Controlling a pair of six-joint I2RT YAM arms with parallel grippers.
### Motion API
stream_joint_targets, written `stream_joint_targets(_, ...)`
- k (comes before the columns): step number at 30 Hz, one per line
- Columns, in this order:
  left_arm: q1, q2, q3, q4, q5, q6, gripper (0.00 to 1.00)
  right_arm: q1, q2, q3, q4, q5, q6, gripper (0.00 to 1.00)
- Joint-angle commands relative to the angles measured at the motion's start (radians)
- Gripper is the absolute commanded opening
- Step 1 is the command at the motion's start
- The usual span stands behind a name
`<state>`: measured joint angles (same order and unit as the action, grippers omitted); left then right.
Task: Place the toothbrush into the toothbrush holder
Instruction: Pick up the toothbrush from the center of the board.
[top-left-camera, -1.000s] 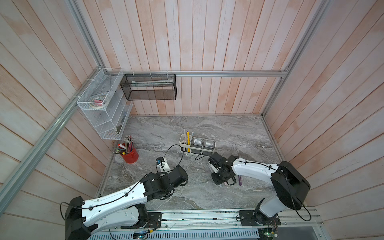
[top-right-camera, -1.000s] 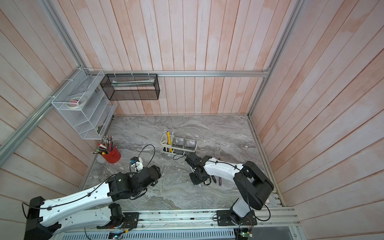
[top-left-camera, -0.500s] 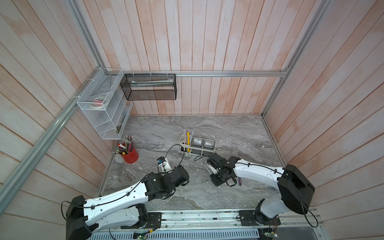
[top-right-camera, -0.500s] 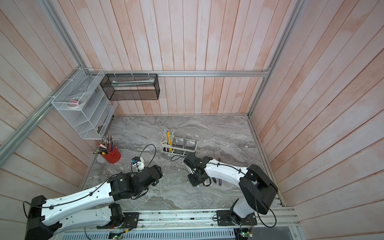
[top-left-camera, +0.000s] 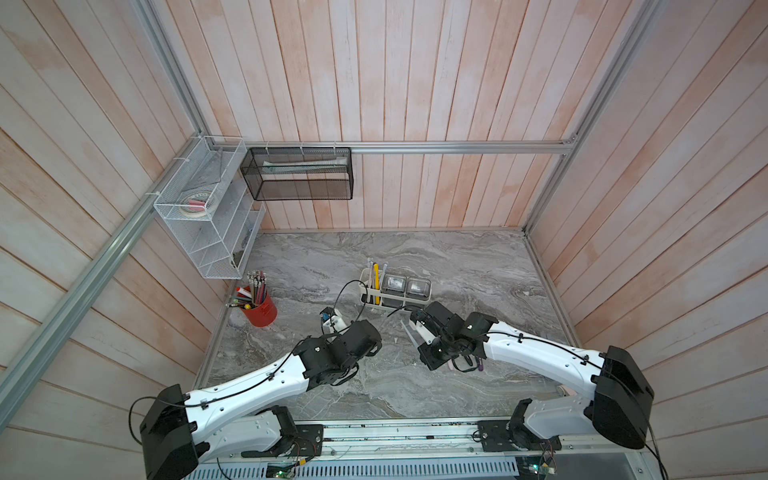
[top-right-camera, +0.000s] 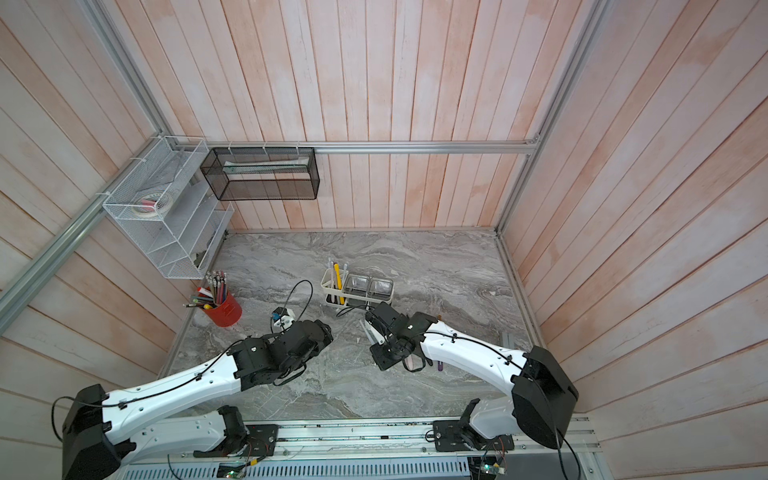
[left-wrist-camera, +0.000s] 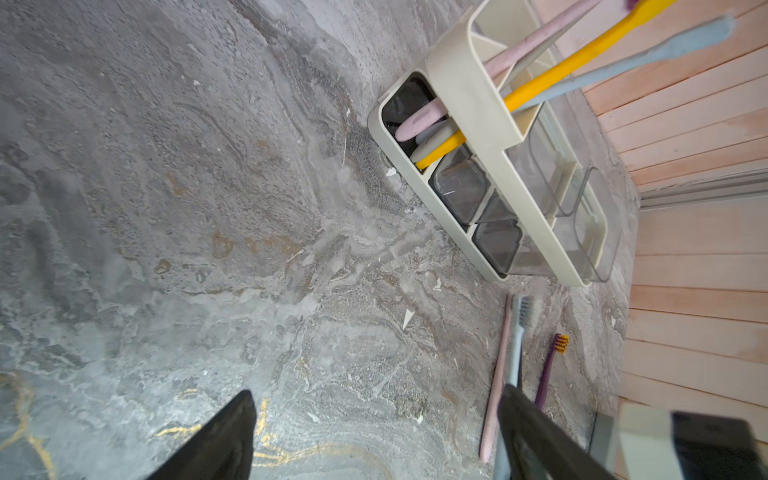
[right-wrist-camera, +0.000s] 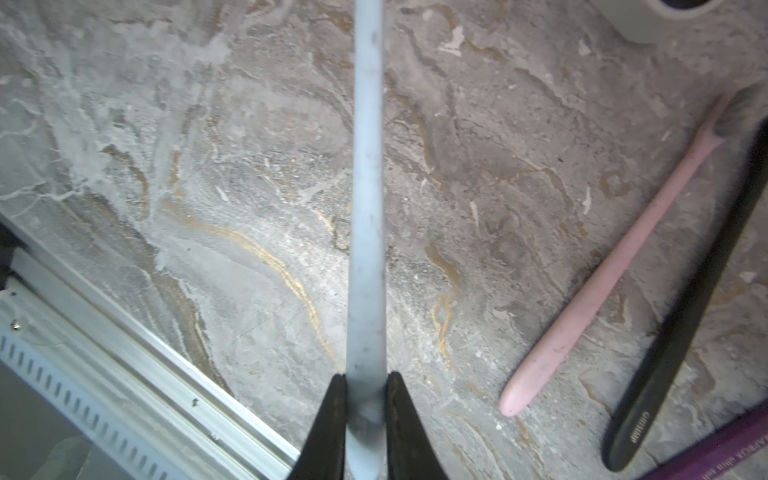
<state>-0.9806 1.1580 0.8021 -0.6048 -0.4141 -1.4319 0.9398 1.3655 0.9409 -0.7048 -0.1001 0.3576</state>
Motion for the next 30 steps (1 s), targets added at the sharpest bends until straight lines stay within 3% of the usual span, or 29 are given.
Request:
stream_joint_targets(1, 0.01, 0.068, 0.089, 0.028, 0.057, 0.01, 0.92, 0.051, -0.009, 0.033, -0.016, -0.039, 0.028, 0.13)
stream_joint_targets(6, 0.011, 0.114, 0.141, 0.01, 0.051, -0.031, 0.92, 0.115, -0.011, 0.05, -0.01, -0.059, 0.043, 0.13)
stream_joint_targets(20, 0.017, 0.143, 0.117, 0.057, 0.061, -0.058, 0.77, 0.159, -0.039, 0.063, 0.033, -0.09, 0.082, 0.11)
stream_joint_targets(30, 0.017, 0.164, 0.111, 0.08, 0.083, -0.048, 0.59, 0.183, -0.026, 0.087, 0.032, -0.073, 0.094, 0.09)
